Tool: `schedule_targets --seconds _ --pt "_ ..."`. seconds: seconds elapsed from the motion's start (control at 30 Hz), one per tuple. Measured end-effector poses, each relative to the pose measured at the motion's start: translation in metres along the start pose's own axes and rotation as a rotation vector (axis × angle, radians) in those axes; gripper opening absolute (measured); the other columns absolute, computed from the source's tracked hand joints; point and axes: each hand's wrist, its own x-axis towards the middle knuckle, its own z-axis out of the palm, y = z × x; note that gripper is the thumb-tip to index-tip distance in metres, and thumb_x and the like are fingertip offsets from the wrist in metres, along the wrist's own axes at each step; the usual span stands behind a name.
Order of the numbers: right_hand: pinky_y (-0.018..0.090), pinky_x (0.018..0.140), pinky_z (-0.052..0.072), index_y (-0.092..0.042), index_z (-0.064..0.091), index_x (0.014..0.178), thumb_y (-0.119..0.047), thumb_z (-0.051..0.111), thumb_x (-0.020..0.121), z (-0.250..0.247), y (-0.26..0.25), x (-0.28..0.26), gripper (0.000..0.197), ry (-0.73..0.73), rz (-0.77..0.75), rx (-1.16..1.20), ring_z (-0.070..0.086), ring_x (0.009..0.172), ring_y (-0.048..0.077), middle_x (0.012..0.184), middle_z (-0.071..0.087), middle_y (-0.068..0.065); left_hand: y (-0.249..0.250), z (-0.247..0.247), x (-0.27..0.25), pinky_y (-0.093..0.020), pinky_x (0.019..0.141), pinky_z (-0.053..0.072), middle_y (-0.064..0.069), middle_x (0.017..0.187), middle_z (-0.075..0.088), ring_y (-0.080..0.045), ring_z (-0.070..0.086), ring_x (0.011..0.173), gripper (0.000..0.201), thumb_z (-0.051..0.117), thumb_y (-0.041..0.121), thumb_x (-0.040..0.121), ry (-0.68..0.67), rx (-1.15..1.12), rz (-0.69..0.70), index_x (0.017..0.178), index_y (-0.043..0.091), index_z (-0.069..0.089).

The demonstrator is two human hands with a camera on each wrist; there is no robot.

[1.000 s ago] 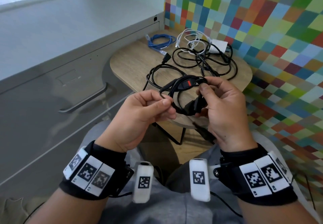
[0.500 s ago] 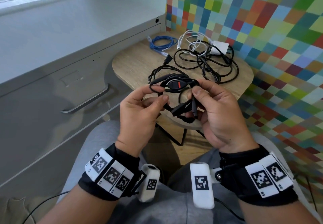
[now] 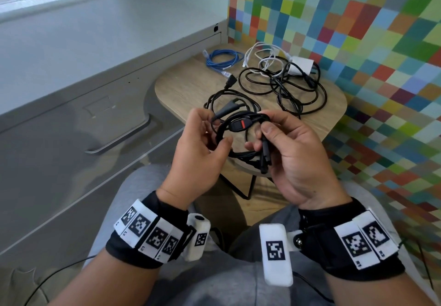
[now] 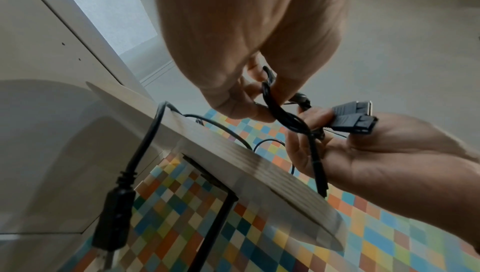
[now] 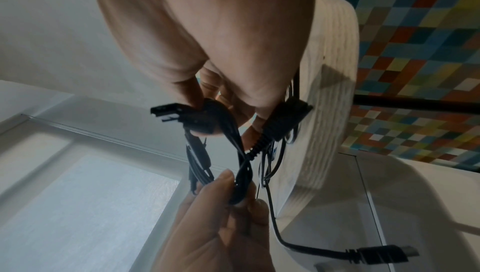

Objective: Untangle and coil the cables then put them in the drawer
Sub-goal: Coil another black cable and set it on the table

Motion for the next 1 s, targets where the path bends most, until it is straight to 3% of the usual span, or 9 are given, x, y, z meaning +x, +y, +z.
schedule_targets --seconds 0.1,0.17,0.23,0.3,0.43,0.53,0.67,0.83,1.0 --pt "0.046 0.086 0.057 -0.008 0.067 0.108 0.003 0.053 0.101 0.002 0.000 -0.001 0.020 -0.014 -0.009 -0.001 0.059 0.065 0.017 0.078 0.059 0.010 -0.001 -0.002 0.002 -0.028 0.062 0.044 -0.006 0.076 0.059 -0.010 0.049 0.062 0.030 0.070 0.010 0.094 0.002 0.032 -0.049 0.103 0.032 0.051" --pt "0.045 0.083 0.061 -0.008 0.067 0.108 0.003 0.053 0.100 0.002 -0.002 -0.001 0.020 -0.022 -0.004 0.019 0.058 0.064 0.017 0.078 0.058 0.010 -0.002 -0.004 0.004 -0.032 0.060 0.044 -0.001 0.065 0.053 -0.013 0.046 0.057 0.021 0.071 0.016 0.095 -0.016 0.050 -0.077 0.109 0.027 0.060" --pt "0.046 0.081 0.063 -0.008 0.067 0.108 0.003 0.052 0.100 0.002 -0.004 -0.002 0.020 -0.037 0.014 0.044 0.058 0.063 0.016 0.078 0.058 0.010 -0.002 -0.006 0.004 -0.051 0.070 0.054 -0.015 0.076 0.064 -0.037 0.056 0.069 0.015 0.070 0.021 0.096 -0.079 0.009 -0.103 0.109 0.028 0.069" --pt "0.049 0.081 0.064 -0.008 0.067 0.108 0.000 0.054 0.098 0.002 -0.005 -0.002 0.018 -0.054 0.034 0.066 0.059 0.062 0.017 0.077 0.059 0.010 -0.003 -0.007 0.004 -0.059 0.085 0.056 -0.019 0.091 0.072 -0.043 0.065 0.085 0.008 0.069 0.020 0.097 -0.126 -0.045 -0.148 0.102 0.025 0.073" --pt "0.049 0.080 0.064 -0.010 0.068 0.105 -0.007 0.061 0.088 0.004 -0.007 -0.003 0.019 -0.064 0.053 0.103 0.060 0.062 0.018 0.076 0.060 0.010 -0.002 0.000 0.000 -0.035 0.074 0.058 -0.003 0.093 0.071 -0.023 0.071 0.087 0.012 0.060 0.009 0.101 -0.129 -0.298 -0.222 0.112 0.007 0.064" --pt "0.044 0.073 0.064 -0.010 0.068 0.105 -0.006 0.059 0.091 0.004 -0.007 -0.002 0.017 -0.044 0.052 0.130 0.061 0.062 0.018 0.077 0.060 0.009 0.002 0.004 -0.001 -0.024 0.060 0.055 0.000 0.089 0.072 -0.015 0.069 0.075 0.016 0.063 0.014 0.096 -0.116 -0.516 -0.223 0.110 0.008 0.061" --pt "0.041 0.069 0.062 -0.009 0.067 0.108 -0.005 0.057 0.096 0.002 -0.002 -0.002 0.017 -0.007 0.014 0.059 0.062 0.063 0.020 0.080 0.061 0.012 0.002 -0.002 0.000 -0.022 0.052 0.051 0.003 0.078 0.070 -0.013 0.067 0.064 0.014 0.063 0.012 0.091 -0.149 -0.653 -0.244 0.102 0.007 0.056" --pt "0.041 0.069 0.062 -0.010 0.068 0.107 -0.001 0.054 0.100 0.003 0.002 -0.002 0.018 -0.021 -0.011 -0.074 0.068 0.066 0.023 0.083 0.066 0.014 0.001 -0.004 0.000 -0.023 0.060 0.049 0.003 0.074 0.063 -0.013 0.061 0.067 0.017 0.065 0.005 0.085 -0.144 -0.695 -0.261 0.102 0.007 0.060" --pt "0.035 0.063 0.061 -0.012 0.068 0.106 0.001 0.054 0.101 0.004 0.004 -0.003 0.019 -0.010 0.003 -0.096 0.070 0.067 0.023 0.080 0.067 0.011 -0.004 -0.001 0.003 -0.028 0.065 0.052 0.004 0.070 0.061 -0.013 0.059 0.064 0.020 0.070 0.004 0.084 -0.047 -0.634 -0.245 0.100 0.003 0.058"
